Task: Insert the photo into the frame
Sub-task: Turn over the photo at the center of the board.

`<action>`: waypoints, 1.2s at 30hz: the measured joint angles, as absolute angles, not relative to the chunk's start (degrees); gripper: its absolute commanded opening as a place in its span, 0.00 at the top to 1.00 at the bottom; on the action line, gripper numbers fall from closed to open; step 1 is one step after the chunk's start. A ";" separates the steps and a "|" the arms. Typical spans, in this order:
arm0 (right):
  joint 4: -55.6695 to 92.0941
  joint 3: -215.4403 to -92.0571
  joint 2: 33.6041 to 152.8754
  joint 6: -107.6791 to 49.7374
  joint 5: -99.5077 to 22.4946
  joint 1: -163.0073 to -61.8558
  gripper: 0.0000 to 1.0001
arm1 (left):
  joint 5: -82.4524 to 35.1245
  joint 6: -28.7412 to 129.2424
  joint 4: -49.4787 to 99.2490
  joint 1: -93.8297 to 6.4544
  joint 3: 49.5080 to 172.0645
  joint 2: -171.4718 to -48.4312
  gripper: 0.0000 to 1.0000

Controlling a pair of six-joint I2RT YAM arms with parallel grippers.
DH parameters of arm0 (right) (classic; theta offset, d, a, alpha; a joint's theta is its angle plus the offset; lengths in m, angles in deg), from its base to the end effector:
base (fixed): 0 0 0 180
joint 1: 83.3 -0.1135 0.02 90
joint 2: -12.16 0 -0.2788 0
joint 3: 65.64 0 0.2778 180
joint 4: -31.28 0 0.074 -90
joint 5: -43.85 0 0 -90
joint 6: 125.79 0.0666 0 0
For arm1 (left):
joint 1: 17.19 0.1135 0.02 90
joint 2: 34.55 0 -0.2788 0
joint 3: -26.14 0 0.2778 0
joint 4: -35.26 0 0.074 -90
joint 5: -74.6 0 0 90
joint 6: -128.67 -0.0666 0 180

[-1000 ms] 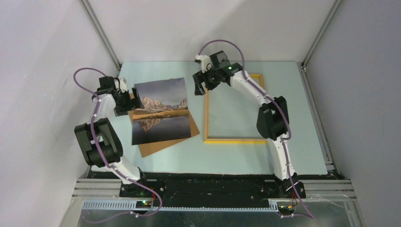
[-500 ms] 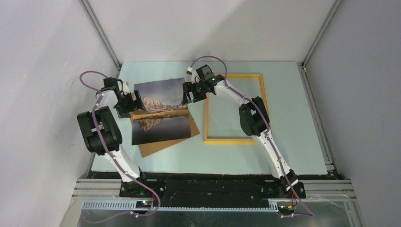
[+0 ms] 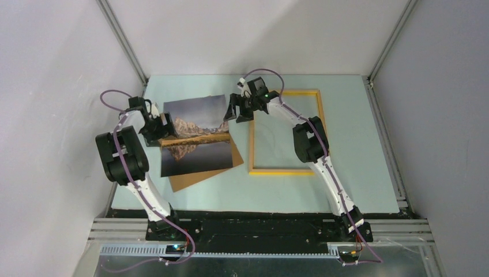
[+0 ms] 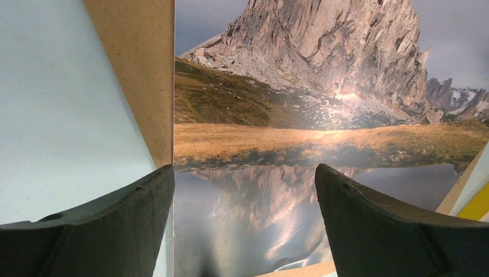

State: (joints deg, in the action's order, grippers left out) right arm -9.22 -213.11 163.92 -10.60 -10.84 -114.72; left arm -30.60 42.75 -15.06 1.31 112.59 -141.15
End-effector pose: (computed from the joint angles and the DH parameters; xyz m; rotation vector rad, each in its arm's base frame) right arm 0.5207 0.3632 0.1342 -0.4616 2.4513 1.1811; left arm 0.3912 0.1125 0.1547 -0.4774 2.7147 -0.3053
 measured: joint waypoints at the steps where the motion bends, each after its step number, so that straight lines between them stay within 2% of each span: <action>1: -9.01 -213.25 164.10 -10.31 -10.68 -114.72 0.15 | -30.65 42.77 -15.06 1.31 112.59 -141.41 0.06; 22: -0.70 -211.06 165.71 -0.72 -2.95 -115.27 0.18 | -33.71 43.21 -15.00 -1.09 112.26 -142.33 0.06; 36: 1.66 -209.44 165.69 0.22 -1.26 -114.99 0.19 | -25.95 43.18 -15.06 -0.68 111.46 -137.87 0.05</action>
State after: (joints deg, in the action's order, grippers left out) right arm 1.66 -209.44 165.69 0.22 -1.26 -114.99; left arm -25.95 43.18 -15.06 -0.68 111.46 -137.87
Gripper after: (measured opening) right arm 0.815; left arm 0.952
